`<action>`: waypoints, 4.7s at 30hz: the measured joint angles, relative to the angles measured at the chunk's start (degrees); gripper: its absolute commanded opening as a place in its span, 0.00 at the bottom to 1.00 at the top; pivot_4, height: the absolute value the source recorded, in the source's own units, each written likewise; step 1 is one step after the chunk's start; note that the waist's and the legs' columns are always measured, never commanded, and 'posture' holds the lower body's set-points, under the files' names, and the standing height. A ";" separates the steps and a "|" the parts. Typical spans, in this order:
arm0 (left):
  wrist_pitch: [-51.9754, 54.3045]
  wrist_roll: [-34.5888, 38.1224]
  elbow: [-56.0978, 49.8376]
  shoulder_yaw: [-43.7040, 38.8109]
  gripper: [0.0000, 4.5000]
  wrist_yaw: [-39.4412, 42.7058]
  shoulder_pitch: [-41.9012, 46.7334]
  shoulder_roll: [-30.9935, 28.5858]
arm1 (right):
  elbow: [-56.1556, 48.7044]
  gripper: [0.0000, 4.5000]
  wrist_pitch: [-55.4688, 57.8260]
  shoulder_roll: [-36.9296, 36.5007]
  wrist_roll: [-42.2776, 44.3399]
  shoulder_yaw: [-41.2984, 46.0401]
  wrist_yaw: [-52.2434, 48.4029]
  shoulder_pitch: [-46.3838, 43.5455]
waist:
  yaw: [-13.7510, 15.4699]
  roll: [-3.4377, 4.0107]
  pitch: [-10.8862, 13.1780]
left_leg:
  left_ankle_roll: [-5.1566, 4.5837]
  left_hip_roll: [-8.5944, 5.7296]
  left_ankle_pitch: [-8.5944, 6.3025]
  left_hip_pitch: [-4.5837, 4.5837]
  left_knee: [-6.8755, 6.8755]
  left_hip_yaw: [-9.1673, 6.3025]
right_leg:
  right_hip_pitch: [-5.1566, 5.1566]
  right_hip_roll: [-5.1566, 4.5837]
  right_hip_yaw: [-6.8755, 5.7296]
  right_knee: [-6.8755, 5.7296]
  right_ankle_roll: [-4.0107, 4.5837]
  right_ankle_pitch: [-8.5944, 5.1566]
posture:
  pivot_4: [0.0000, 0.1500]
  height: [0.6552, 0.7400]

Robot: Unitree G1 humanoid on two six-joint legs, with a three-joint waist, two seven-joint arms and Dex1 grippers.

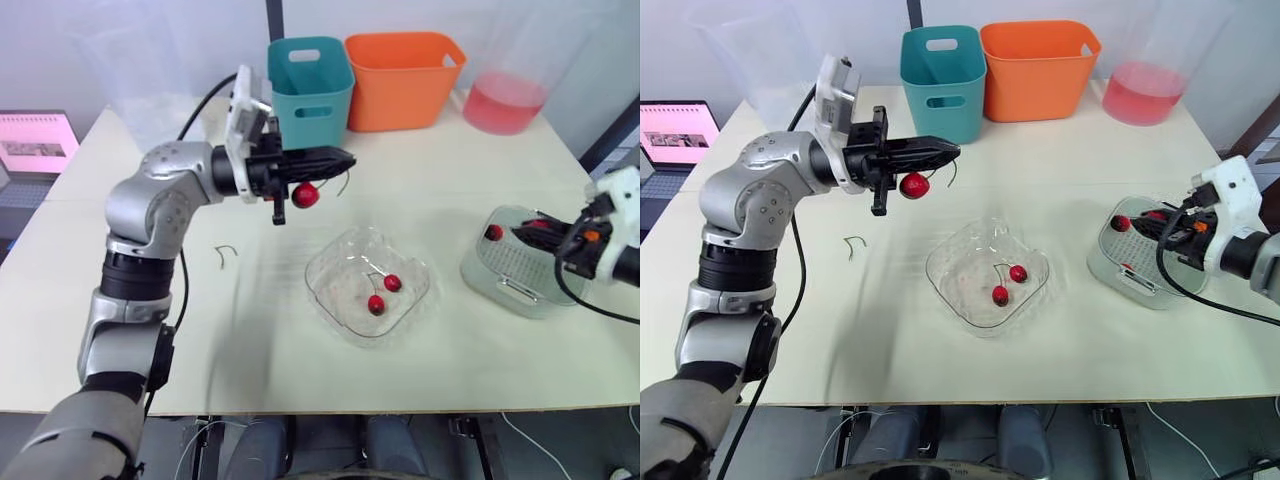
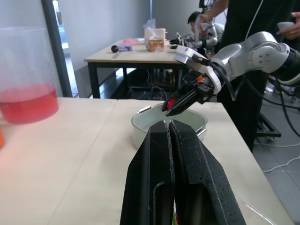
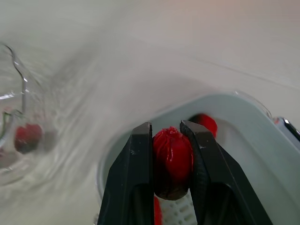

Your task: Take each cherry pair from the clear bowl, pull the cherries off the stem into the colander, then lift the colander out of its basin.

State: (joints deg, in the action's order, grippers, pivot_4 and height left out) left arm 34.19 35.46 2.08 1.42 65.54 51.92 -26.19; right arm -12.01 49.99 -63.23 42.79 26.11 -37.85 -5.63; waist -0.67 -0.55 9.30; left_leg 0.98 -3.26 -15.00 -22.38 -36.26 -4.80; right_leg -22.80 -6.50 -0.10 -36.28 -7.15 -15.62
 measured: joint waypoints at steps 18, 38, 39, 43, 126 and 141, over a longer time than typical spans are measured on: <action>0.59 0.55 2.09 -1.48 0.00 -2.80 0.83 1.69 | -3.57 0.99 9.64 7.70 9.91 1.26 0.21 -16.56 | -0.26 -0.04 0.02 | 0.09 0.08 0.05 0.01 0.00 -0.08 | 0.02 0.02 -0.02 0.03 0.00 0.00 | 1.00 1.00; 9.13 9.10 -2.86 -3.43 0.00 -4.03 2.38 0.65 | -10.27 0.99 10.78 42.03 32.61 -18.65 25.31 -29.70 | -0.40 -0.02 0.01 | 0.33 -0.03 0.19 -0.06 0.00 -0.15 | -0.10 -0.10 -0.01 -0.06 0.00 0.00 | 1.00 1.00; 9.23 9.19 -3.06 -3.43 0.00 -4.21 2.34 0.65 | -10.11 0.99 10.73 42.12 32.61 -18.92 25.58 -29.71 | -0.40 -0.02 0.01 | 0.33 -0.03 0.19 -0.06 0.00 -0.15 | -0.10 -0.10 -0.02 -0.06 0.00 0.00 | 1.00 1.00; 9.26 9.38 -3.19 -3.42 0.00 -4.49 2.16 0.74 | -9.85 0.99 9.54 43.53 32.61 -19.55 26.32 -30.82 | -0.40 -0.02 0.01 | 0.33 -0.03 0.19 -0.06 0.01 -0.15 | -0.11 -0.09 -0.02 -0.06 0.00 0.00 | 1.00 1.00; 8.71 9.16 -2.66 -3.26 0.00 -4.70 1.86 1.49 | -8.68 0.20 4.17 45.10 35.62 -22.62 30.21 -28.43 | -0.46 -0.02 0.01 | 0.29 -0.02 0.17 -0.06 0.04 -0.11 | -0.19 -0.06 0.03 -0.12 0.00 0.00 | 1.00 1.00; 7.62 8.37 -1.13 -3.19 0.00 -4.76 2.57 1.70 | -11.25 0.20 6.35 40.71 29.02 -26.46 25.94 -22.44 | -0.42 -0.02 0.01 | 0.25 -0.02 0.14 -0.06 0.04 -0.10 | -0.20 -0.05 0.04 -0.11 0.00 0.00 | 1.00 1.00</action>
State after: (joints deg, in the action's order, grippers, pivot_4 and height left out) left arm 41.81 43.83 0.95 -1.77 60.78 54.50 -24.49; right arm -23.26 56.34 -22.52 71.82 -0.36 -11.90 -28.07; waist -1.09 -0.56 9.31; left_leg 1.23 -3.28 -14.86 -22.44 -36.21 -4.90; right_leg -22.99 -6.55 -0.06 -36.39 -7.15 -15.61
